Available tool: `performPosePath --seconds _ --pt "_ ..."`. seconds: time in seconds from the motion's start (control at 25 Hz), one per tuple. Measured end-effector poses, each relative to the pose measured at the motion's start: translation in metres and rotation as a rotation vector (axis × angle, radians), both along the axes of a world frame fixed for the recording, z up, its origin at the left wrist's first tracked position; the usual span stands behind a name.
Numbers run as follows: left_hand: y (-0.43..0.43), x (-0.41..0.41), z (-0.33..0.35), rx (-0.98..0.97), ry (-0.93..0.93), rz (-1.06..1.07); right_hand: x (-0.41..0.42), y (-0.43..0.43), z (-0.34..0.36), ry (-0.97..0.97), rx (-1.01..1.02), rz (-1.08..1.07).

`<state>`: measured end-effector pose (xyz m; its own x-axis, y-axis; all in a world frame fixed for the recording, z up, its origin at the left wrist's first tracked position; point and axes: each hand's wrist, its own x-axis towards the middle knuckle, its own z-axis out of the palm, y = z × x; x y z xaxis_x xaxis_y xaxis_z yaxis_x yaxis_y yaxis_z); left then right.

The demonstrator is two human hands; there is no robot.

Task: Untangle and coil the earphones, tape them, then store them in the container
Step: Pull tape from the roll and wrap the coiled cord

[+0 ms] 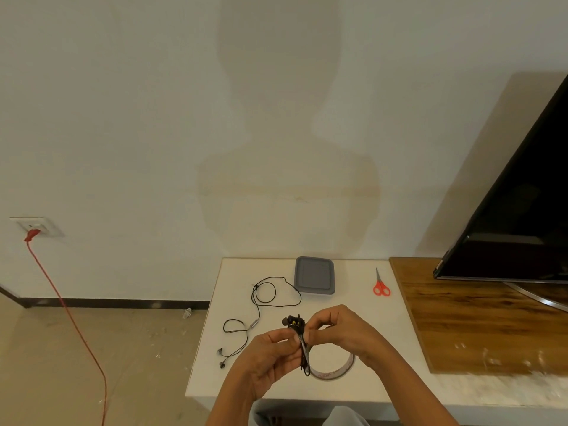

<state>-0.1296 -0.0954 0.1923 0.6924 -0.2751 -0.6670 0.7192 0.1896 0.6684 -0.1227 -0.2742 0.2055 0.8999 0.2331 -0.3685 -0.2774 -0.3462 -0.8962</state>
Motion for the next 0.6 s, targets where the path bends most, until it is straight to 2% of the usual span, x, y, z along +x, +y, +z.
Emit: performPosePath --seconds 0.32,0.6 --pt "-0.009 -0.001 -0.008 0.112 -0.195 0.029 0.006 0.002 -0.008 -0.081 -0.112 -0.090" --pt "-0.014 -0.003 -0.011 0.114 -0.198 0.076 0.007 0.009 -0.017 -0.110 -0.279 -0.150"
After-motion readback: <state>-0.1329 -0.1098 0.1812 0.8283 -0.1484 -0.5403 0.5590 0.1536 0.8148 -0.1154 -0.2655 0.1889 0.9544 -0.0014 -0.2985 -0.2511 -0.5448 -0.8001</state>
